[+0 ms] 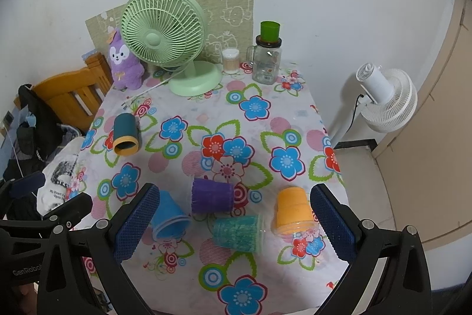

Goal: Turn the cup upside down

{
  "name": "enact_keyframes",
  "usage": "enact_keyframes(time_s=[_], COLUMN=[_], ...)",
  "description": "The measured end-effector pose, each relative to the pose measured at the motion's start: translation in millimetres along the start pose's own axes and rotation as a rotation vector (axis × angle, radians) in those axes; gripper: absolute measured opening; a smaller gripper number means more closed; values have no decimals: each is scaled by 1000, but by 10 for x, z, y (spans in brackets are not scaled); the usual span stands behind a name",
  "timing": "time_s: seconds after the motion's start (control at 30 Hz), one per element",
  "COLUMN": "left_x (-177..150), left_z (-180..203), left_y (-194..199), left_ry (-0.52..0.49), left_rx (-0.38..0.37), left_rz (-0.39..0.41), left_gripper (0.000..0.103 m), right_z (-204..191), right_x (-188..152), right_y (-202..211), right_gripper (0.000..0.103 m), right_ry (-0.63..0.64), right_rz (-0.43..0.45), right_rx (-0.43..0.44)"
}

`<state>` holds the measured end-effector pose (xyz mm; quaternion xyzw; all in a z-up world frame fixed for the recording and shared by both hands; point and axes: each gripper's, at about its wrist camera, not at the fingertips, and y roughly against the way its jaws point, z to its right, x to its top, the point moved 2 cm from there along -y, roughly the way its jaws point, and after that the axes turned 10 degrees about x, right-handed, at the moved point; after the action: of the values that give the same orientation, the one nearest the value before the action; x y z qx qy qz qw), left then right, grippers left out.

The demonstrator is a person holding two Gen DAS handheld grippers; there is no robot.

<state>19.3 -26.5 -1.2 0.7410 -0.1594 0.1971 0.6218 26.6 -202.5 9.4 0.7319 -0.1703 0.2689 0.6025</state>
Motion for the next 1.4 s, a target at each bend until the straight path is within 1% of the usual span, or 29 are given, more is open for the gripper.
enact_keyframes(time_s=[0.4, 0.57, 0.67, 0.77, 1.13, 1.27, 1.4], left_x=[43, 50, 42, 10, -183, -249, -288], left_z=[48, 63, 92, 108, 313, 368, 445], left_y=[27, 12, -61, -195, -873, -1112, -1304], left_ry=[-11, -14, -18, -4, 32, 57, 82], left_rx=[3, 6, 1, -4, -16, -5, -12], left_rz=[10, 2, -14, -50, -246, -290, -334], left_gripper=[97, 97, 97, 97, 97, 97, 97], right_z=[60, 71, 78, 109, 308, 370, 423], right_x=[50, 63, 72, 71, -31, -66, -92], right_y=[40, 31, -9, -105, -637, -873, -1086], right_gripper=[103, 103, 103, 103, 103, 103, 103], right_ry=[-2, -2, -5, -4, 3, 9, 17], right_rz=[10, 8, -6, -36, -168, -217, -256], right_rx=[-6, -4, -1, 4, 45, 61, 77])
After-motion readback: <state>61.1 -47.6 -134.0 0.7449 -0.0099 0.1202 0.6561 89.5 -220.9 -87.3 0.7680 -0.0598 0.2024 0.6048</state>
